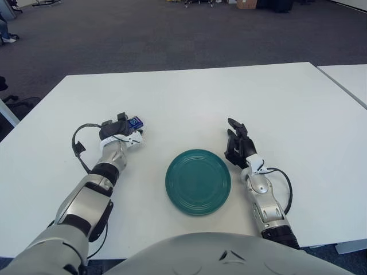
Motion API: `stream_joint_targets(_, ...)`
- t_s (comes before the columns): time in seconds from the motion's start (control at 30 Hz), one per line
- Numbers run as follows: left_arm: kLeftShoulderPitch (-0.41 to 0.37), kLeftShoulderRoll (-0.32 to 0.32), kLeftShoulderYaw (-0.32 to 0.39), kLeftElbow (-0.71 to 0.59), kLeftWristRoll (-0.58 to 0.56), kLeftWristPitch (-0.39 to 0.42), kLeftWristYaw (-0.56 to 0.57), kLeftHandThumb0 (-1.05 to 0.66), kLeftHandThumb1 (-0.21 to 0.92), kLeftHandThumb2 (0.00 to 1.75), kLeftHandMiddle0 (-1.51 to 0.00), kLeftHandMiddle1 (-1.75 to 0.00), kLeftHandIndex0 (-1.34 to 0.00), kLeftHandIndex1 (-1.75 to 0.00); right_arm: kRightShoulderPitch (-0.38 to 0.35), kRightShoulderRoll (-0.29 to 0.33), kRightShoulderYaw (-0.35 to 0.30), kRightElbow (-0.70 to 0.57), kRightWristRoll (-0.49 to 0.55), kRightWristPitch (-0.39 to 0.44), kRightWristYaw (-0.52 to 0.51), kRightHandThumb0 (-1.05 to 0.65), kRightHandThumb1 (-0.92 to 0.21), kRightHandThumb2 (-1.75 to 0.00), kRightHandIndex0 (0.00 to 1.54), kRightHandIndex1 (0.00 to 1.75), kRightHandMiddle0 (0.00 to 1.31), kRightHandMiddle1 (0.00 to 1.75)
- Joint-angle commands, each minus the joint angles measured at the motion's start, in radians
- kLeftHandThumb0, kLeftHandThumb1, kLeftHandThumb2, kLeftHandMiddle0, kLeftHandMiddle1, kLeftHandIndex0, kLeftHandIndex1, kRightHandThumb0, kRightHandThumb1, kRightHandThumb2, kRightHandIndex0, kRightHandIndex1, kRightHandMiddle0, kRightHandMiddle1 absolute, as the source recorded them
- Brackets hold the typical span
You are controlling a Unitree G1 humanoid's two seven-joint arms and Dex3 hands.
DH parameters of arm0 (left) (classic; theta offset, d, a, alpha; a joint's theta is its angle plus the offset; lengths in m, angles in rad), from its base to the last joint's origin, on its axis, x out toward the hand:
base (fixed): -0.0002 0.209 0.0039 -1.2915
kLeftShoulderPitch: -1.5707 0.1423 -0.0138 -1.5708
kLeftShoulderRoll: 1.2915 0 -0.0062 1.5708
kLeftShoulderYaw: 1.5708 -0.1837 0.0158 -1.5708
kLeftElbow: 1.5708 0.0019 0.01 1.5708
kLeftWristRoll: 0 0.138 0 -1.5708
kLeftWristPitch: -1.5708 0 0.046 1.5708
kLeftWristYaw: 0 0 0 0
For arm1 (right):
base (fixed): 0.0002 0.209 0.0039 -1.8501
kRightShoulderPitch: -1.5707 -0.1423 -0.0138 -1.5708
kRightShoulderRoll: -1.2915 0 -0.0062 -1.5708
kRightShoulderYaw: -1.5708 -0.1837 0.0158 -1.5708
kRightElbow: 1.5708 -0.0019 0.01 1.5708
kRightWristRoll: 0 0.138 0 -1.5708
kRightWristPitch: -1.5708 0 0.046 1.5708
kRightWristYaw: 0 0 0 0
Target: Put the gum into the plate.
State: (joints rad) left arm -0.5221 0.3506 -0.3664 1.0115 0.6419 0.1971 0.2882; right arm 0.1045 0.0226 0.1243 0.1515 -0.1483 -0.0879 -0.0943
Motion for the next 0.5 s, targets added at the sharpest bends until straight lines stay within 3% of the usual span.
stream_joint_targets(0.0, 0.001, 0.0, -0.031, 0.039, -0.004, -0.027, -0.094, -0.98, 0.92, 0.56, -0.36, -1.48, -0.04, -0.92, 0.055, -0.011, -0.016, 0.054, 0.001, 0.074, -0.002, -0.78, -0.92, -1.02, 0.27, 0.02, 0.0, 0.54)
stream_joint_targets(0.07, -0.003, 0.005, -0.045, 0.048, 0.001, -0.036, -0.126, -0.99, 0.92, 0.58, -0.39, -1.64, -0.05, -0.93, 0.056, -0.012, -0.015, 0.052, -0.001, 0.072, -0.001, -0.78, -0.92, -1.02, 0.28, 0.02, 0.0, 0.55)
stream_joint_targets(0.17, -0.012, 0.009, -0.066, 0.061, 0.006, -0.041, -0.172, -1.01, 0.92, 0.6, -0.43, -1.71, -0.06, -0.93, 0.057, -0.011, -0.017, 0.044, 0.004, 0.081, 0.004, -0.79, -0.92, -1.02, 0.28, 0.02, 0.0, 0.55)
stream_joint_targets(0.47, -0.027, 0.01, -0.096, 0.091, -0.006, -0.092, -0.266, -1.03, 0.92, 0.61, -0.64, -1.75, -0.2, -0.97, 0.052, -0.012, -0.031, 0.036, 0.032, 0.118, 0.03, -0.78, -0.92, -1.03, 0.29, 0.01, 0.0, 0.56)
